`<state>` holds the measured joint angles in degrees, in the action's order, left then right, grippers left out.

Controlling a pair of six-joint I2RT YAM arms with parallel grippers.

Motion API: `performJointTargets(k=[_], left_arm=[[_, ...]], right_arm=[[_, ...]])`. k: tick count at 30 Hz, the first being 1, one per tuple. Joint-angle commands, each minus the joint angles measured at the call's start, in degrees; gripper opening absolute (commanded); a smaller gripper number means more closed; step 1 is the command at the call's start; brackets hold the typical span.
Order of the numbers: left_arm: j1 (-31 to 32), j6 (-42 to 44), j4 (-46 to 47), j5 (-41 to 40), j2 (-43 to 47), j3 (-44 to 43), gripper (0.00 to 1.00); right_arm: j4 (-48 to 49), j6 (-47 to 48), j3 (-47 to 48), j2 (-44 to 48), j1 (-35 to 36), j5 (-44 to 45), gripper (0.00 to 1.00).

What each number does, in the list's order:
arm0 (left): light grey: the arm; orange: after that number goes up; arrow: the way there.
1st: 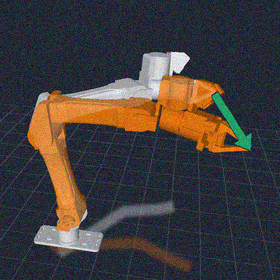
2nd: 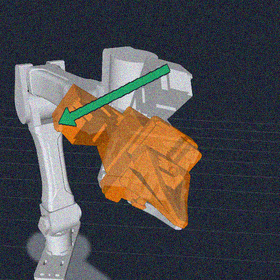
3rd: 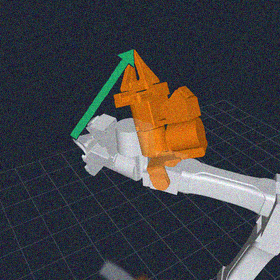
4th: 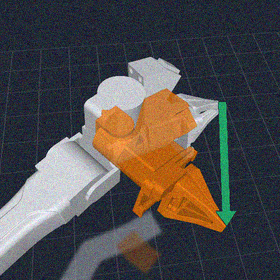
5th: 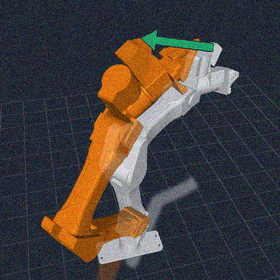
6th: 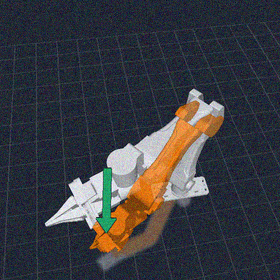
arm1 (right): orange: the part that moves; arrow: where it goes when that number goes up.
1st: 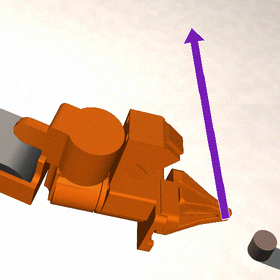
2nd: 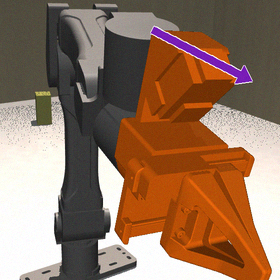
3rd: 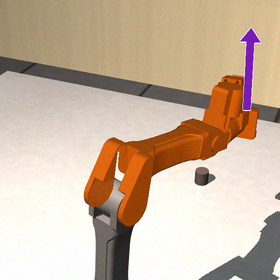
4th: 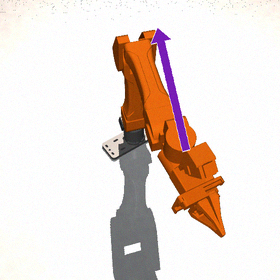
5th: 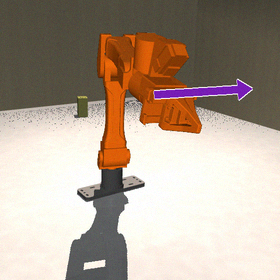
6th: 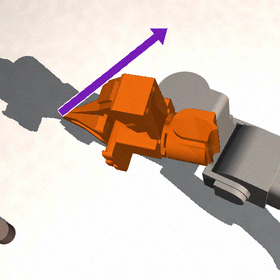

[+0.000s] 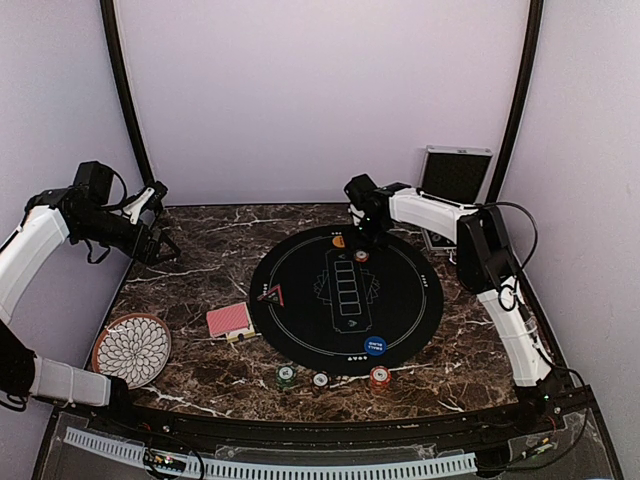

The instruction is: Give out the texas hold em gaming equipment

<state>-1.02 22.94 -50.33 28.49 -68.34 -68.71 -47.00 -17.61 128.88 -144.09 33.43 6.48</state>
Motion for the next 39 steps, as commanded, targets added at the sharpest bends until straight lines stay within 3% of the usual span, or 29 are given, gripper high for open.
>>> performJointTargets(k=[1, 9, 18, 25, 39], left_arm=[[-0.2, 0.7, -1.8, 0.8, 0.8, -1.8, 0.99], [-0.2, 0.8, -2.2, 0.6, 1.1, -1.9, 0.99], [-0.2, 1.9, -3.2, -0.2, 1.3, -1.7, 0.99], [-0.2, 1.5, -3.6, 0.4, 1.3, -2.5, 0.99], [-0.2, 1.0, -4.1, 1.2, 0.9, -3.1, 0.99]], right_arm=[[-0.2, 0.8, -0.8, 6.3, 1.5, 2.2, 0.69], [2.9, 0.1, -24.4, 27.6, 10.4, 6.1, 0.8], [-0.4, -7.1, -49.1, 46.4, 26.1, 3.1, 0.88], [-4.9, -12.3, -56.1, 51.0, 33.7, 1.1, 0.89], [-2.2, -12.6, -63.6, 50.3, 34.6, -3.1, 0.86]])
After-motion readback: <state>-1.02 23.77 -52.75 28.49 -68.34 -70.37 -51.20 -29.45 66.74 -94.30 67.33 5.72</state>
